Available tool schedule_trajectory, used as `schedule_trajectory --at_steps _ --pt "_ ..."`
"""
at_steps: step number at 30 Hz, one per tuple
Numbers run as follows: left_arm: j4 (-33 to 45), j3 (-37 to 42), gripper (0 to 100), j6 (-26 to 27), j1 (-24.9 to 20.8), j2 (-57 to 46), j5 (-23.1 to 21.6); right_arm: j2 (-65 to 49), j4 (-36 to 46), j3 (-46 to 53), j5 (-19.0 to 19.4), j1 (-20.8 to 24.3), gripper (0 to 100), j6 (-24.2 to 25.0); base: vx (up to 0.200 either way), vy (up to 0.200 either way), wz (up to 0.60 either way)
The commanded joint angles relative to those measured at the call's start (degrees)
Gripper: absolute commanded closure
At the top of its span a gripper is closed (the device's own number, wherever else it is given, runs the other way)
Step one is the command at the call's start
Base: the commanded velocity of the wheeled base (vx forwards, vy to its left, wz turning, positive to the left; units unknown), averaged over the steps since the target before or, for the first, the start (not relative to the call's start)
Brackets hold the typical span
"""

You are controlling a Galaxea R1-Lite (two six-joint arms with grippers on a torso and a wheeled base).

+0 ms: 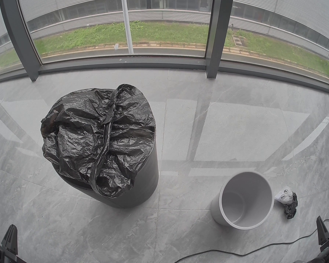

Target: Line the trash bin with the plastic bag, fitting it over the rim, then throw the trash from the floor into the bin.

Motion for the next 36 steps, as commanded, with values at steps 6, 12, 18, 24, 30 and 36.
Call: schedule_trajectory --at_steps 6,12,18,24,30,36 --pt "0.69 1.01 100 -0.06 -0.02 -0.7 -0.18 -0.75 -0.01 0.92 0.02 -0.02 0 -0.02 0.0 0.0 0.0" --pt "-4.85 -7.69 0 -1.12 -0.98 2.64 -0.7 -0.75 -0.01 1.01 0.02 -0.02 0 -0.02 0.0 0.0 0.0" --pt "-14.16 -33.09 0 -12.81 -7.31 34.02 -0.88 -0.75 -0.01 1.01 0.02 -0.02 0 0.07 0.0 0.0 0.0" --pt "-7.4 -29.57 0 -25.73 -19.44 46.76 -13.54 -0.75 -0.01 1.01 0.11 -0.02 0 -0.2 0.0 0.0 0.0" --pt "-5.55 -29.4 0 -35.48 -24.45 58.71 -18.2 -0.75 -0.01 0.92 0.2 -0.02 0 -0.46 0.0 0.0 0.0" --pt "-6.08 -31.07 0 -41.37 -24.63 67.06 -21.53 -0.75 0.08 0.92 0.2 -0.02 0 -0.37 0.0 0.0 0.0"
